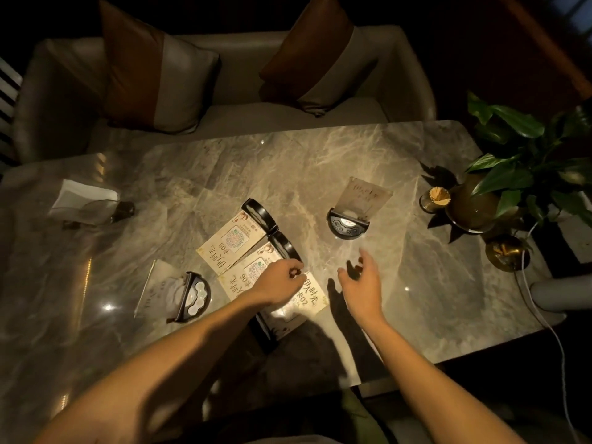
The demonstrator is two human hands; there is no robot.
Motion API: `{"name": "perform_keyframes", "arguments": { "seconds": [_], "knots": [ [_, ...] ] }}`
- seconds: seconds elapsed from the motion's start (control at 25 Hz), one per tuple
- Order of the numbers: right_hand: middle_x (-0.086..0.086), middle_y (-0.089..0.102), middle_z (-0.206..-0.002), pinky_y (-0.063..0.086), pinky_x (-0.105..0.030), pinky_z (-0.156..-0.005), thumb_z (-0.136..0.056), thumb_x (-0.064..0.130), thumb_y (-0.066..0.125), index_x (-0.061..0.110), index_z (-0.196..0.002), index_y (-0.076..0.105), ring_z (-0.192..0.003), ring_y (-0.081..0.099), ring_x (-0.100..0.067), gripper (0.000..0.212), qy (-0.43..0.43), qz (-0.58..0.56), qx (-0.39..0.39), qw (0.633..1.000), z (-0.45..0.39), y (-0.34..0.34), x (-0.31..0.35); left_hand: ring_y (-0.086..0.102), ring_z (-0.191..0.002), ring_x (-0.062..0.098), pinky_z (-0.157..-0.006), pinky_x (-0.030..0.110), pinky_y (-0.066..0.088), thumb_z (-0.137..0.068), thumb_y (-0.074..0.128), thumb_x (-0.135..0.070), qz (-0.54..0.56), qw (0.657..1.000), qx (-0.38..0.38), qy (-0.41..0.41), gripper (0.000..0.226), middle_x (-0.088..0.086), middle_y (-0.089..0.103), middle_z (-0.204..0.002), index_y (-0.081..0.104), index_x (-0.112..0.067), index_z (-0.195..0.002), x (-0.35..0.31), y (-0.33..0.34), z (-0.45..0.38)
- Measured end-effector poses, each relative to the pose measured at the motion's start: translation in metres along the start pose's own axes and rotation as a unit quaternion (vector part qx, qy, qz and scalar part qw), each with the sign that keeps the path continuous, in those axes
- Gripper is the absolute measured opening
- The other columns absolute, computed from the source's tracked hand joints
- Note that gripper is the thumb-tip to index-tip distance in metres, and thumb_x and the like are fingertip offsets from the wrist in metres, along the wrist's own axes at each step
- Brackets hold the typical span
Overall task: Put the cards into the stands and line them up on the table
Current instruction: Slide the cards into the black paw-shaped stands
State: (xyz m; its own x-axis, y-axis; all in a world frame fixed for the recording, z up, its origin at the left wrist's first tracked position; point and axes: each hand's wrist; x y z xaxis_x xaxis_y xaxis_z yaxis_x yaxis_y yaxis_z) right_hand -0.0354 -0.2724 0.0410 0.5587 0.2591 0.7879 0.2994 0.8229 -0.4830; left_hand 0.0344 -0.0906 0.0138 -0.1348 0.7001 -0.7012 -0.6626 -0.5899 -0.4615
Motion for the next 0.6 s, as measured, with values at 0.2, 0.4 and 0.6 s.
{"name": "perform_keyframes", "arguments": {
  "seconds": [0.2, 0.4, 0.6],
  "knots": [
    [-0.015, 0.069, -0.112, 0.046, -0.024, -0.055, -0.081, 0.012, 0.072, 0.005, -0.122, 0.054, -0.082, 0.064, -0.024, 0.046, 0.247, -0.108, 0.106, 0.957, 0.05, 0.047, -0.05, 0.051, -0.131, 0.024, -0.11, 0.044, 0.041, -0.092, 0.059, -0.038, -0.16, 0.987, 0.003, -0.034, 0.051, 0.003, 0.053, -0.143, 0.051, -0.023, -0.141, 0.045, 0.019, 0.018],
    [-0.015, 0.077, -0.097, 0.058, -0.041, -0.077, -0.073, 0.011, 0.072, 0.003, -0.083, 0.074, -0.088, 0.071, -0.028, 0.013, 0.324, -0.199, 0.121, 0.917, 0.077, 0.072, -0.071, 0.049, -0.125, 0.027, -0.105, 0.041, 0.042, -0.091, 0.062, -0.022, -0.194, 0.98, -0.023, -0.028, 0.049, 0.008, 0.051, -0.133, 0.05, -0.022, -0.138, 0.068, 0.028, 0.03],
    [-0.01, 0.079, -0.102, 0.056, -0.053, -0.096, -0.049, 0.022, 0.076, 0.005, -0.095, 0.076, -0.098, 0.074, -0.031, 0.05, 0.3, -0.232, 0.123, 0.917, 0.059, 0.096, -0.107, 0.056, -0.117, 0.029, -0.098, 0.044, 0.048, -0.085, 0.066, -0.024, -0.194, 0.98, -0.015, -0.045, 0.052, 0.008, 0.057, -0.123, 0.05, -0.024, -0.134, 0.076, 0.032, 0.028]
  ]
}}
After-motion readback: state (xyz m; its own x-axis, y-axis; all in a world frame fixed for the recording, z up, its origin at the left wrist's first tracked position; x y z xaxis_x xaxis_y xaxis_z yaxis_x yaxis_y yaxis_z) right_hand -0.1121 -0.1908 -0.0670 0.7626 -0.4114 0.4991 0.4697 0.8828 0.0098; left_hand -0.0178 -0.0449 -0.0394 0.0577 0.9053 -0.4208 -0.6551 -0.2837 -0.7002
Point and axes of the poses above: each hand's wrist, its own z-axis away from the middle knuckle, its own y-axis out of the palm, x = y × z
